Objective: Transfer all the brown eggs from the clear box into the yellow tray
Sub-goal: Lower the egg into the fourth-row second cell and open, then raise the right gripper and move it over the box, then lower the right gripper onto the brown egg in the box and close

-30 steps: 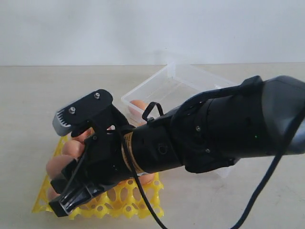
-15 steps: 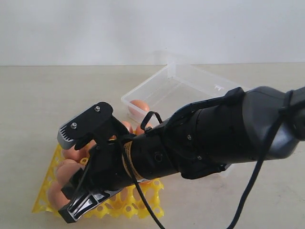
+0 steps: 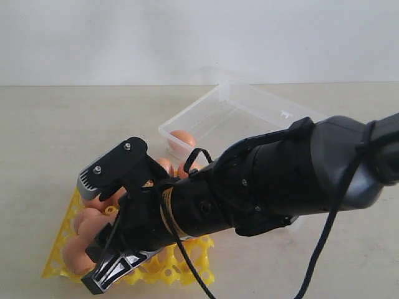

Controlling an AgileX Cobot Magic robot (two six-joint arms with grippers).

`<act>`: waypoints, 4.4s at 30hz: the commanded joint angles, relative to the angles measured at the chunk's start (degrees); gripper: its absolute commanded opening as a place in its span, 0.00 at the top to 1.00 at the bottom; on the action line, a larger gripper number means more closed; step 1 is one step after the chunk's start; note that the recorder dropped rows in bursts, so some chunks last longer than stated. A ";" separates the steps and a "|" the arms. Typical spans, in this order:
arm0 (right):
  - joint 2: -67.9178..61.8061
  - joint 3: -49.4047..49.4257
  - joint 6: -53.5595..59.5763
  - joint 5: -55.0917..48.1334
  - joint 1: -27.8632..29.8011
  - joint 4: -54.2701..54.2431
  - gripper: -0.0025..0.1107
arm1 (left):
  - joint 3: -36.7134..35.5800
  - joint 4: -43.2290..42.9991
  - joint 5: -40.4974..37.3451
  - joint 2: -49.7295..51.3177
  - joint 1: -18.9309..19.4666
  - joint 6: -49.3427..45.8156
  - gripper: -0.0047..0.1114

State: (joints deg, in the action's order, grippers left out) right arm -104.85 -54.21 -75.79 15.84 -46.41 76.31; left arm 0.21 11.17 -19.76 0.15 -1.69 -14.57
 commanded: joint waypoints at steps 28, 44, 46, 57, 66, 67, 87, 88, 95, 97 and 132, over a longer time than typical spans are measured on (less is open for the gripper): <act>-2.66 -0.39 0.96 2.35 -0.07 2.08 0.43 | -0.21 -0.08 0.24 -0.15 -0.25 -0.08 0.92; 13.06 -0.39 -0.79 -23.24 -0.07 2.08 0.43 | -0.21 -0.08 0.24 -0.15 -0.25 -0.08 0.92; 14.94 -0.39 -0.67 -35.49 -0.07 2.08 0.43 | -0.21 -0.08 0.24 -0.15 -0.25 -0.08 0.92; 16.75 -0.55 21.81 -63.74 6.29 -20.31 0.43 | -0.21 -0.08 0.24 -0.15 -0.25 -0.08 0.92; 7.24 -17.42 73.87 -77.67 28.28 -65.59 0.43 | -0.21 -0.08 0.24 -0.15 -0.25 -0.08 0.92; 5.77 -19.56 78.33 -78.82 29.78 -72.34 0.43 | -0.21 -0.08 0.24 -0.15 -0.25 -0.08 0.92; -5.00 -26.36 96.86 -67.80 31.25 -81.97 0.43 | -0.21 -0.08 0.24 -0.15 -0.25 -0.08 0.92; -5.43 -26.36 96.75 -67.69 31.25 -81.97 0.43 | -0.21 -0.08 0.24 -0.15 -0.25 -0.08 0.92; -7.95 -26.36 96.38 -68.47 31.25 -83.51 0.43 | -0.21 -0.08 0.24 -0.15 -0.25 -0.08 0.92; -8.34 -26.36 97.18 -68.37 31.25 -84.90 0.43 | -0.21 -0.08 0.24 -0.15 -0.25 -0.08 0.92; -12.31 -26.36 88.81 -65.05 31.25 -86.13 0.98 | -0.21 -0.08 0.24 -0.15 -0.25 -0.08 0.92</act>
State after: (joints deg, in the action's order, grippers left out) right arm -118.90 -80.43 18.14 -51.44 -15.48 -9.46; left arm 0.21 11.17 -19.76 0.15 -1.69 -14.57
